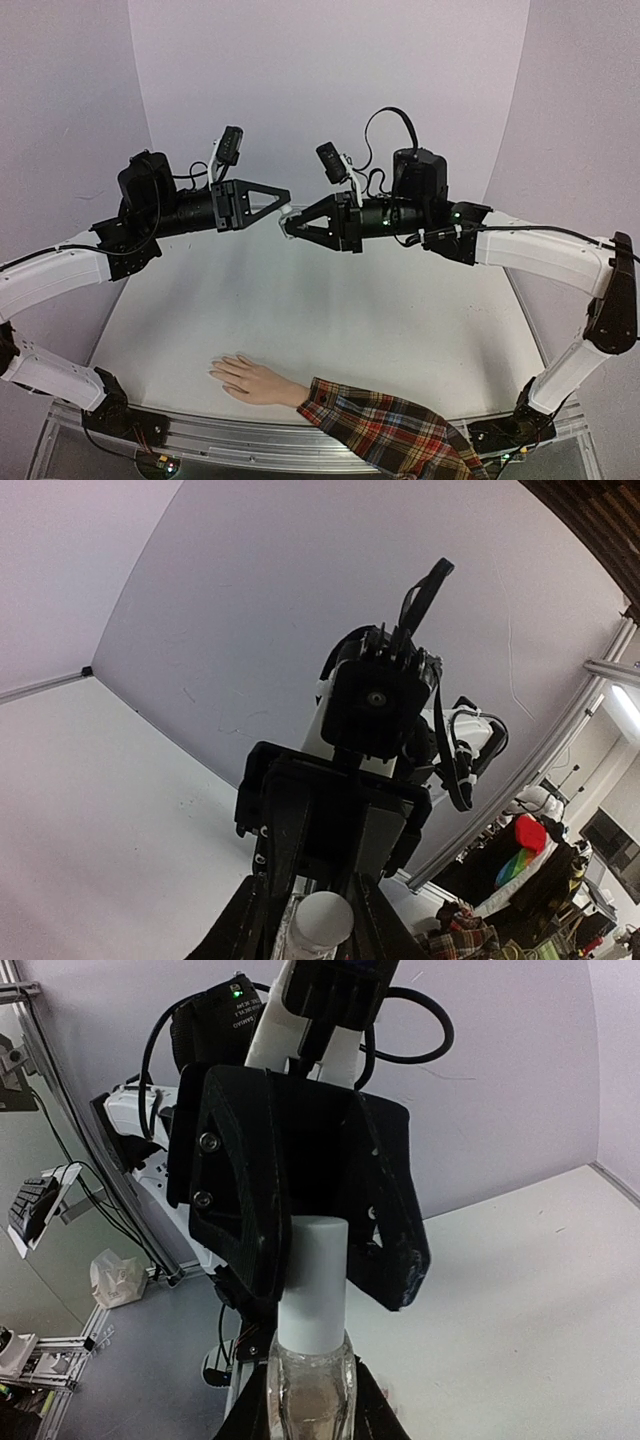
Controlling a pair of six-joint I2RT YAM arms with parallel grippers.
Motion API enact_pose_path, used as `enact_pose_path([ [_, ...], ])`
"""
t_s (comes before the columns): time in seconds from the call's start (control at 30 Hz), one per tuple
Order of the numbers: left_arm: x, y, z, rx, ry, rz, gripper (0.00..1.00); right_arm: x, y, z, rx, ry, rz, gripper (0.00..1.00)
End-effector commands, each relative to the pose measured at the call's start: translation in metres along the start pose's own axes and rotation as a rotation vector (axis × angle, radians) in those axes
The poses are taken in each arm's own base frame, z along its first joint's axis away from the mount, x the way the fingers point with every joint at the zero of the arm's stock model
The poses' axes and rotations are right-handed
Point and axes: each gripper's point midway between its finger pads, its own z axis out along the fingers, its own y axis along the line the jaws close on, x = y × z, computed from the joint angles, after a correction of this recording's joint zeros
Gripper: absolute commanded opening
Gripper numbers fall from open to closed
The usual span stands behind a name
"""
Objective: Paint the nails
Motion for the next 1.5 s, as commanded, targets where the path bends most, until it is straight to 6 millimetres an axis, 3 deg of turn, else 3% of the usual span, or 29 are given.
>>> enact_pose_path([
  [0.0,-0.009,-0.008,0.002,0.031,-0.009,0.032,0.20,-0.029,0.009,0.004,-0.050,-0.080,-0.023,0.00],
  [0.07,-0.011,-0.009,0.002,0.028,-0.007,0.036,0.14,-0.031,-0.004,0.004,0.025,-0.100,-0.008,0.00],
  [0.17,-0.012,0.007,0.005,-0.055,-0.009,0.026,0.01,-0.040,-0.048,-0.006,0.322,-0.174,0.026,0.00],
  [0.2,-0.011,0.017,0.006,-0.119,-0.007,0.015,0.00,-0.038,-0.065,-0.012,0.476,-0.174,0.000,0.00],
  [0.27,-0.015,0.049,0.004,-0.353,-0.038,0.019,0.00,-0.038,-0.097,-0.045,0.991,-0.172,-0.119,0.00],
  [0.33,-0.015,0.076,-0.005,-0.575,-0.058,0.027,0.00,-0.042,-0.101,-0.081,1.404,-0.150,-0.256,0.00],
  [0.43,-0.020,0.098,-0.014,-0.730,-0.101,-0.020,0.00,-0.041,-0.101,-0.079,1.557,-0.069,-0.370,0.00],
  [0.5,-0.020,0.098,-0.009,-0.718,-0.094,-0.034,0.00,-0.040,-0.100,-0.065,1.502,-0.038,-0.409,0.00],
  [0.57,-0.017,0.083,0.005,-0.605,-0.053,-0.022,0.05,-0.030,-0.090,-0.034,1.258,-0.009,-0.425,0.00],
  [0.67,-0.022,0.047,0.014,-0.380,-0.070,0.013,0.40,-0.013,-0.065,-0.003,0.914,0.023,-0.409,0.00],
  [0.7,-0.021,0.042,0.013,-0.337,-0.071,0.006,0.48,-0.007,-0.057,0.001,0.811,0.044,-0.386,0.00],
  [0.77,-0.020,0.030,0.011,-0.238,-0.063,-0.003,0.53,-0.001,-0.032,0.012,0.578,0.042,-0.340,0.00],
  [0.87,-0.018,0.013,0.007,-0.114,-0.067,-0.008,0.60,0.001,-0.007,0.013,0.332,0.035,-0.259,0.00],
  [1.0,-0.015,-0.003,0.001,0.013,-0.063,-0.021,0.58,-0.007,0.010,0.005,0.123,-0.003,-0.145,0.00],
  [1.13,-0.015,-0.011,0.000,0.056,-0.057,-0.011,0.43,-0.016,0.021,0.001,-0.005,-0.027,-0.099,0.00],
  [1.33,-0.017,-0.018,-0.002,0.078,-0.062,-0.003,0.44,-0.018,0.021,0.000,-0.032,-0.034,-0.084,0.00],
  [1.47,-0.015,-0.018,-0.003,0.073,-0.058,-0.005,0.34,-0.022,0.018,-0.002,-0.015,-0.053,-0.079,0.00],
])
